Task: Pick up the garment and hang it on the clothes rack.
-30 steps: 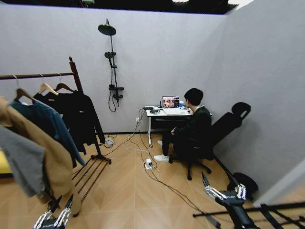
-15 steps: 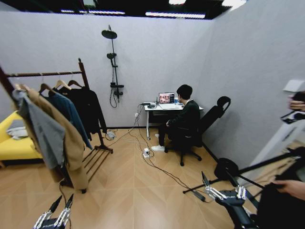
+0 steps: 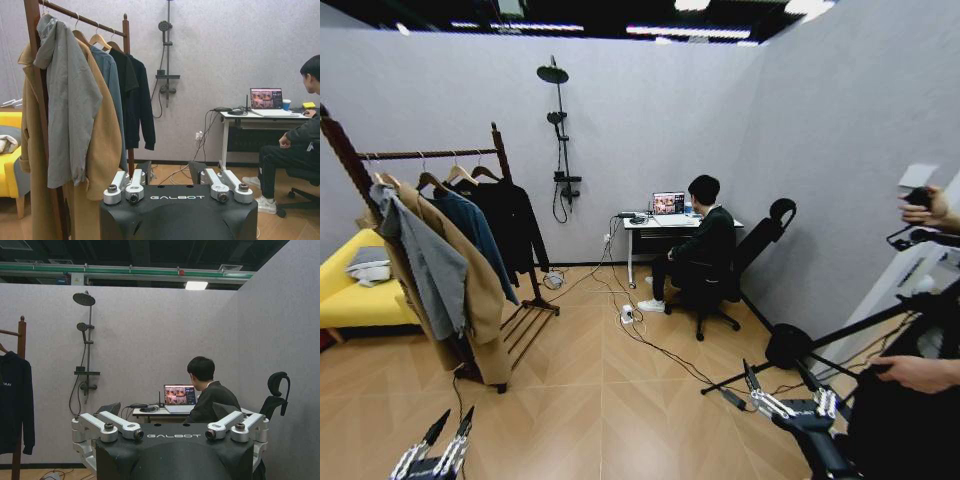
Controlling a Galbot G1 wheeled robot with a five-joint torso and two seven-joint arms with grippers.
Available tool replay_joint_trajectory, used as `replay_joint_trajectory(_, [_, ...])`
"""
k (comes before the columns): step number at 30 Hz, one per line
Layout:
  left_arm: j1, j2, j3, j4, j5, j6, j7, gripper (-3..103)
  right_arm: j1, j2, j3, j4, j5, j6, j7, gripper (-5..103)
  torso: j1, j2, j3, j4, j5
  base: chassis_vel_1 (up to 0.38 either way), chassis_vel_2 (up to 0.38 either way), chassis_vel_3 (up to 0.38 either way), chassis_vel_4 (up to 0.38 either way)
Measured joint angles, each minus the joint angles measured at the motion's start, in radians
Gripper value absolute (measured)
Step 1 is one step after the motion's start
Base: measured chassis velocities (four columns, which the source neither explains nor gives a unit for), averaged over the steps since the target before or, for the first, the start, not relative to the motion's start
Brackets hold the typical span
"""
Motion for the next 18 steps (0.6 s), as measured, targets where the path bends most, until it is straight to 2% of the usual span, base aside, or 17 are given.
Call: replay_joint_trajectory(18, [0.000, 0.000, 0.000, 0.000, 0.000, 0.000, 0.000, 46, 0.000, 0.000, 0.000, 0.000, 0.000, 0.000, 0.000, 100, -0.001, 0.001, 0.000, 0.0000, 0.0002, 0.047, 0.029, -0.038, -0.027])
